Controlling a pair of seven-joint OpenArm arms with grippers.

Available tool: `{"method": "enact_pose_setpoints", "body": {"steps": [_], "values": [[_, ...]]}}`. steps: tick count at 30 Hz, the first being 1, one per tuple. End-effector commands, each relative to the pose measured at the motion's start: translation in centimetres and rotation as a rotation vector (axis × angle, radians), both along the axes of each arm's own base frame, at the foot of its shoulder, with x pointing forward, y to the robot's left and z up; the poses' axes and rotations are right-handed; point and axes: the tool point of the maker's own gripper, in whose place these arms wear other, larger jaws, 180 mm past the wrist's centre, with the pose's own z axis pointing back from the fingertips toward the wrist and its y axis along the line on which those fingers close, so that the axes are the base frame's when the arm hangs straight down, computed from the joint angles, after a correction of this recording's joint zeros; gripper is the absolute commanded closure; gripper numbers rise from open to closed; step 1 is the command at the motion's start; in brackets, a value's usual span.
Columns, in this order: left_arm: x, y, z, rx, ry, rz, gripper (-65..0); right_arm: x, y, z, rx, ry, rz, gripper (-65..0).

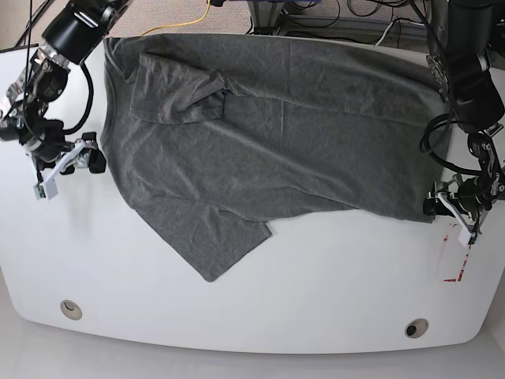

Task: Layout the t-shirt on the table in an organized manner, then fold the t-shirt properly
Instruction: 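Move the right gripper along the shirt side toward the hem and grasp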

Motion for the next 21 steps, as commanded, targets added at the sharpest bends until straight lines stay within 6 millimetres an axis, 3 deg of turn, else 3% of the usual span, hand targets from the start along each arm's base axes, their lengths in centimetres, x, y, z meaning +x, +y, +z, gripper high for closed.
{"method": "enact_pose_setpoints", "body": {"steps": [1,4,11,21], "values": [[1.8,0.2,2.4,-0.002,-0.086,0.005,-36.0,2.8,-1.1,1.9,0.037,-0.077,-0.026,-48.8],[2.1,-0.6,2.2,-0.016,-0.094,-0.002,-36.0,4.9,-1.3,2.0,0.100,-0.105,-0.044,-48.8],[2.2,-0.6,2.4,-0.016,-0.097,-0.002,-35.8,9.7,0.9,1.7,0.202,-0.134,-0.002,-48.8],[2.4,-0.5,2.8,-0.016,-0.109,0.000,-35.8,13.1,4.2,-1.1,0.335,-0.123,-0.007,-48.8]]}}
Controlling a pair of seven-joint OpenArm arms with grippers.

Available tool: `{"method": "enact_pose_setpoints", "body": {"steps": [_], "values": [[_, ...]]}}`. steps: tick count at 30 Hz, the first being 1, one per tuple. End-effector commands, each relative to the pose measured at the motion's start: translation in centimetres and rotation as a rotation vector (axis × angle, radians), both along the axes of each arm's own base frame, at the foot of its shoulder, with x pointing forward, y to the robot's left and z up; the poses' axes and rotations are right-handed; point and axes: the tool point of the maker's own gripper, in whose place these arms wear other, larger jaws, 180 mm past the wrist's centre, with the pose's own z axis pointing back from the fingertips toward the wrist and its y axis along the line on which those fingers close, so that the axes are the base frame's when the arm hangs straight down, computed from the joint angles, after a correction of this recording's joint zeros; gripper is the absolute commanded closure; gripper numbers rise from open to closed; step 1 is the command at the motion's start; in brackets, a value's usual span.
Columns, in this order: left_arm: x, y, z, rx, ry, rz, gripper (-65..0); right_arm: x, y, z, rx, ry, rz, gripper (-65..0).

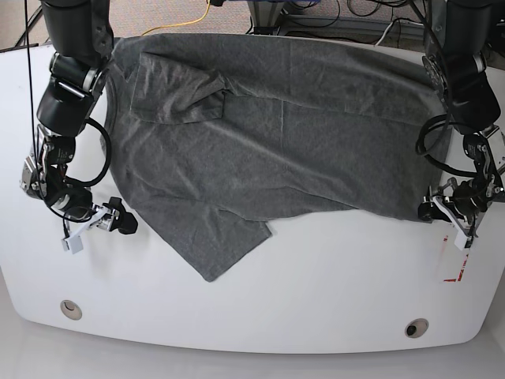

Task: Layout the t-shirt on the table in an organized manner, then fold the t-shirt properly
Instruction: 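Move the right gripper along the shirt side toward the hem and grasp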

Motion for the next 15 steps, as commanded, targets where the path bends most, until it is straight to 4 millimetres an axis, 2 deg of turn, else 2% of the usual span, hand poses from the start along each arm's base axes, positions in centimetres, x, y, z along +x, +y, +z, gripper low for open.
{"method": "enact_pose_setpoints", "body": {"steps": [1,15], "values": [[1.6,0.8,2.7,0.007,-0.078,0.009,-35.8,1.6,-0.2,1.0,0.014,-0.042,-0.013,-48.8],[1.6,0.8,2.7,0.006,-0.078,0.010,-35.8,0.8,2.3,-2.0,0.009,0.015,0.041,-48.8]]}}
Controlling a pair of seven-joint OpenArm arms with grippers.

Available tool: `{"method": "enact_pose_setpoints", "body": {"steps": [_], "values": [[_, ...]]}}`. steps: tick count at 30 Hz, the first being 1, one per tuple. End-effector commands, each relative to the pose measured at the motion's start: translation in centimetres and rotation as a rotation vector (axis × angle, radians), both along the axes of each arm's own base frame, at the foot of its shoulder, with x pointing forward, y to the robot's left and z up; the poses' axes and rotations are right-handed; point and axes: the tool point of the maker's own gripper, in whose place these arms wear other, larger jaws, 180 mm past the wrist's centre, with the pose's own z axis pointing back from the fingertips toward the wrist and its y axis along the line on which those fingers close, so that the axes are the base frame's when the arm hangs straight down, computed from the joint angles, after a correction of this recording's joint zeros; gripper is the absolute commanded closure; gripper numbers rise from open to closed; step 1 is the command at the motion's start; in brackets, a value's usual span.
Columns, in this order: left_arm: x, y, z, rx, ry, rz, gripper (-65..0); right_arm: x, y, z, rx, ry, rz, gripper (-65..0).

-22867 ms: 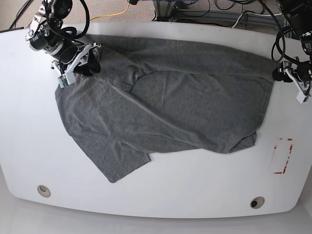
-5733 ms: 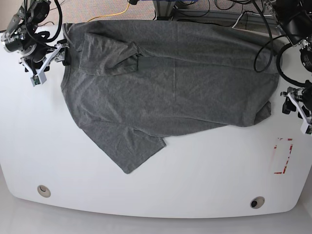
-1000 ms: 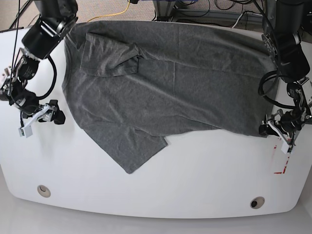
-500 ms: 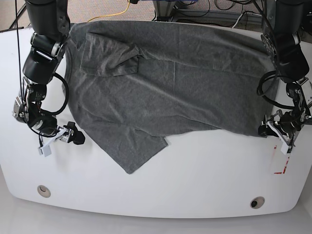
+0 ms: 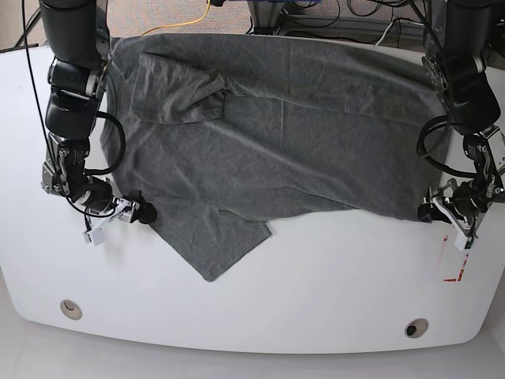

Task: Layout the t-shirt on the table in an organized manner, then fold the t-shirt properly
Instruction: 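Move the right gripper along the shirt side toward the hem and grasp, then hold the shirt's hem-side corners with both grippers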

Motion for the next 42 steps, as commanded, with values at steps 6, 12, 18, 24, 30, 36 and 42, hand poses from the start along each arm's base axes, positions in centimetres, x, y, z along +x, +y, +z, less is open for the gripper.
{"method": "enact_pose_setpoints", "body": {"steps": [6,12,18,24,30,36,42], "values": [[1.5,0.7,2.5,0.006,-0.074,0.009,-35.8,0.9,1.3,0.9,0.031,-0.045,0.007,-48.8],[1.5,0.8,2.6,0.005,-0.076,0.010,-35.8,0.8,1.8,0.7,0.039,-0.042,0.012,-38.0],[1.6,0.7,2.5,0.000,-0.079,0.011,-35.8,0.8,1.8,0.7,0.039,-0.042,0.012,-12.7],[2.9,0.6,3.8,-0.015,-0.137,0.017,-36.3,0.9,1.5,0.9,0.032,-0.044,0.010,-5.9],[4.5,0.6,3.9,-0.075,-0.153,0.065,-36.4,0.9,1.3,0.9,0.029,-0.044,0.009,-5.7],[5.4,1.7,2.9,-0.133,-0.155,0.187,-36.4,0.9,1.3,0.9,0.029,-0.044,0.009,-5.5],[5.4,0.7,1.6,-0.129,-0.111,0.163,-36.4,0.9,1.3,0.9,0.029,-0.044,0.009,-5.5]]}}
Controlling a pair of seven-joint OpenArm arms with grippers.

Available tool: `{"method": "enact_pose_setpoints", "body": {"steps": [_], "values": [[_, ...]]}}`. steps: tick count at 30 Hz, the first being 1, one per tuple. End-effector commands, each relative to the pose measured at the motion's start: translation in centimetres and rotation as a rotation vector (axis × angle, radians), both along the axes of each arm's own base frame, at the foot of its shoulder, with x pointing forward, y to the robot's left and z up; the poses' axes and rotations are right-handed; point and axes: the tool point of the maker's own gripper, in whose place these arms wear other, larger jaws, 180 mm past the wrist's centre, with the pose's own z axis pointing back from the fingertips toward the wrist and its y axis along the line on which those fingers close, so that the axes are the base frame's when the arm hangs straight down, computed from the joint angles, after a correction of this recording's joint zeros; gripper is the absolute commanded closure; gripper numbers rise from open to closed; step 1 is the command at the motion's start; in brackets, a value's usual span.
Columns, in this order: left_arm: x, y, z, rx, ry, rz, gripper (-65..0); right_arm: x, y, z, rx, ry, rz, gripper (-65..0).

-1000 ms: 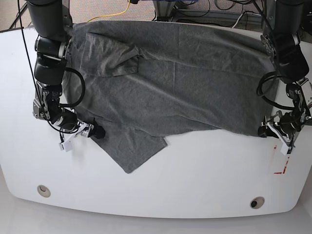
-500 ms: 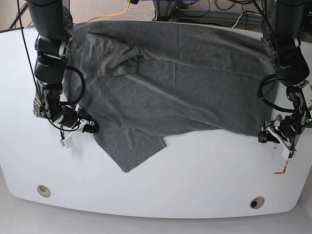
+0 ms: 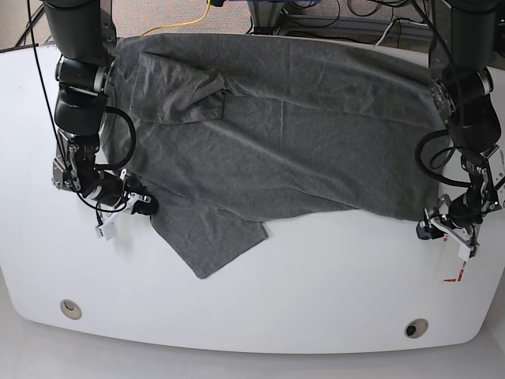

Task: Layout the t-shirt on the table in an organized manner, then fold the t-shirt properly
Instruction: 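Hold the shirt's hem-side corners with both grippers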

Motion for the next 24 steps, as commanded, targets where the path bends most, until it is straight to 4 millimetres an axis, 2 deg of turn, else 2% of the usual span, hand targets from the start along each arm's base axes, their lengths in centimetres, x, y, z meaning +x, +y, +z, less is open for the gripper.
{"method": "enact_pose_setpoints", "body": {"steps": [1,4,8,13,24], "values": [[1.8,0.2,2.5,0.009,-0.075,-0.007,-36.4,1.7,-0.8,2.2,-0.002,-0.066,-0.010,-5.5],[1.7,0.0,2.2,0.018,-0.061,-0.012,-36.4,1.7,-0.7,2.1,-0.001,-0.066,-0.010,-5.5],[1.6,0.9,1.9,0.029,-0.042,0.042,-36.4,1.7,-0.6,2.1,0.001,-0.066,-0.009,-5.5],[0.6,2.0,1.0,0.048,-0.013,0.067,-36.4,1.7,-0.8,2.2,-0.002,-0.066,-0.010,-5.5],[-0.5,2.7,-0.1,0.134,0.043,0.025,-36.4,1.6,-0.8,2.1,-0.002,-0.065,-0.010,-5.5]]}}
